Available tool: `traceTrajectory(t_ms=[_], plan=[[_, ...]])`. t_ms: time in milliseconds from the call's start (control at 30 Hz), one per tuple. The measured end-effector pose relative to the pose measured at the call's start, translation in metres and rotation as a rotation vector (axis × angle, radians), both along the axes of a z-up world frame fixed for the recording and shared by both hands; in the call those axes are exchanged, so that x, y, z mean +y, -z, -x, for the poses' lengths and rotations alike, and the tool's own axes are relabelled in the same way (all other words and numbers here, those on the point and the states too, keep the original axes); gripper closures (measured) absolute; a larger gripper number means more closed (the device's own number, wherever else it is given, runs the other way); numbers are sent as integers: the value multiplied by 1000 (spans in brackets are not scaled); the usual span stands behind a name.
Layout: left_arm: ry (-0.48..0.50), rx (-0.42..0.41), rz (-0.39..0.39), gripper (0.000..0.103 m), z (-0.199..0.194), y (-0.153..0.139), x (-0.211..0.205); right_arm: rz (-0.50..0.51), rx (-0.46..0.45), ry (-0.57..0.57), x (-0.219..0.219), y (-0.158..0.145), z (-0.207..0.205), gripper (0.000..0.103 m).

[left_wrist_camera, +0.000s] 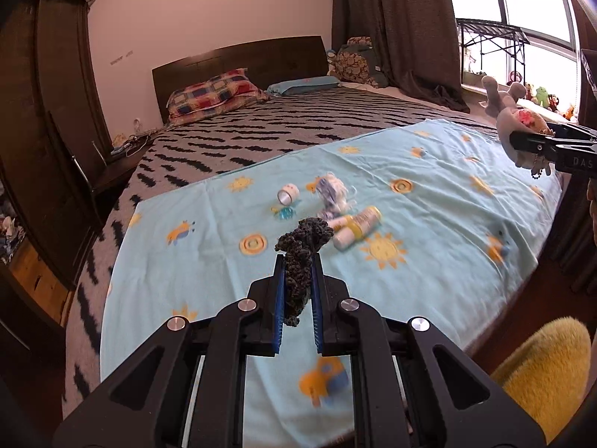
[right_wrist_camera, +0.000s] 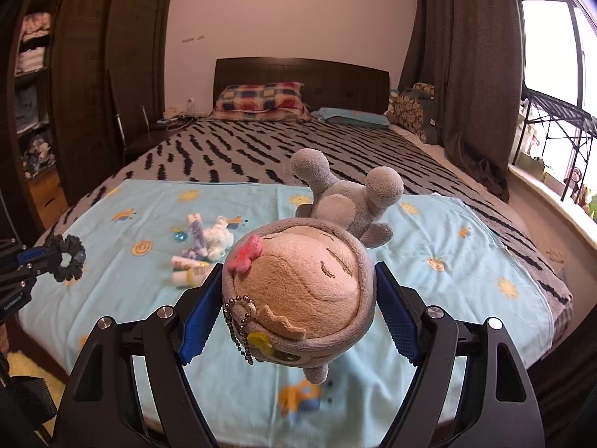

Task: Collect trash
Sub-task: 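Lower the plush toy and hair tie into the bin and open both tools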

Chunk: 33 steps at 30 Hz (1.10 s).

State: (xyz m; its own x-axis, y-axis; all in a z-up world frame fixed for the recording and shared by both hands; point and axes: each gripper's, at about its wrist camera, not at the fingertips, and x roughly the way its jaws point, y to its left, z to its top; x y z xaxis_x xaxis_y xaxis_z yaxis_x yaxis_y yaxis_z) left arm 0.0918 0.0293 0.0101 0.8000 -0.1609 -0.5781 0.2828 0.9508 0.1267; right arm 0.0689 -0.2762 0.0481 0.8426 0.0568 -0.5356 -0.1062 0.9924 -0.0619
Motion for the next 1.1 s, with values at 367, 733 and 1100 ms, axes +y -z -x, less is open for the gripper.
traceTrajectory(t_ms=[367,733,1100], plan=[[29,75,102,92,96,48,-10,-91,99,-130,47,57,95,24],[81,321,97,92,121,143,-32,-198,406,-176,71,157,126,24],[44,559,114,92,102,234,-38,-253,652,-95,73,270,116,24]])
